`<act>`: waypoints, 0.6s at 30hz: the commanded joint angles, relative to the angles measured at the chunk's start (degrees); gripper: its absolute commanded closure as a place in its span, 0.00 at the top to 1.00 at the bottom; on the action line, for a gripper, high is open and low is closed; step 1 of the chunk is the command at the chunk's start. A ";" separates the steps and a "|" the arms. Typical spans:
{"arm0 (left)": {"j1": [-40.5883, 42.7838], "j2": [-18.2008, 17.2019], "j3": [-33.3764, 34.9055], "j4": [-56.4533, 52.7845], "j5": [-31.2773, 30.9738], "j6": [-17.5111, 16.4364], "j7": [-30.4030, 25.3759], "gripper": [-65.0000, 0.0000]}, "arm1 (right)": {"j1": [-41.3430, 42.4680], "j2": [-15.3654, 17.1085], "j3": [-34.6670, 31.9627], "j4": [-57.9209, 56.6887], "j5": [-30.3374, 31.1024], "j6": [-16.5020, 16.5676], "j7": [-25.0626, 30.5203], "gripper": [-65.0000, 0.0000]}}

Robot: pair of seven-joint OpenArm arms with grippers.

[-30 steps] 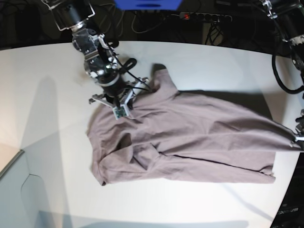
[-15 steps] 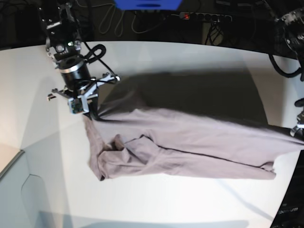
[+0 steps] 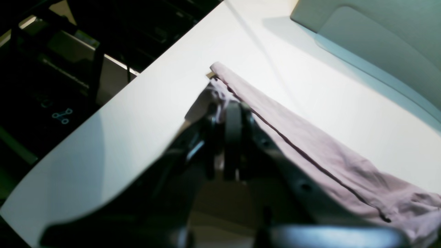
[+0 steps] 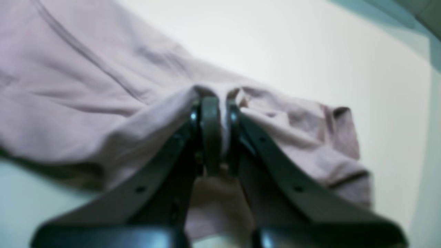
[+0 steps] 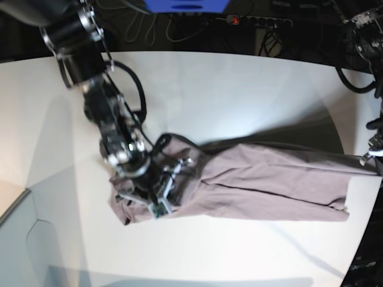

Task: Layout the t-shirt on the table in an organized manner, then fold the t-shirt properly
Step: 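Pull the gathered shirt corner with the right gripper toward the hem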

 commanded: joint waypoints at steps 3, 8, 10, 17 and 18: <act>0.26 -0.79 -0.29 0.70 -0.14 -0.12 -1.57 0.00 | 6.14 -1.33 -1.51 -8.25 0.12 0.17 1.51 0.12; 0.96 -0.79 -0.29 0.70 -0.14 -0.12 -1.66 0.00 | 7.90 -1.50 -1.24 -11.15 0.12 -0.01 3.53 0.33; 1.14 -0.79 -0.29 0.70 -0.14 -0.12 -1.66 0.00 | 6.06 -0.53 -0.54 -10.27 0.12 -0.10 6.87 0.43; 1.22 -0.79 -0.29 -0.35 -0.66 -0.12 -1.75 0.00 | -3.26 1.58 4.21 0.80 0.03 -0.10 10.12 0.54; 1.22 -0.79 -0.29 -0.62 -0.66 -0.12 -1.75 0.00 | -4.67 1.75 4.91 2.12 0.03 -0.10 10.12 0.53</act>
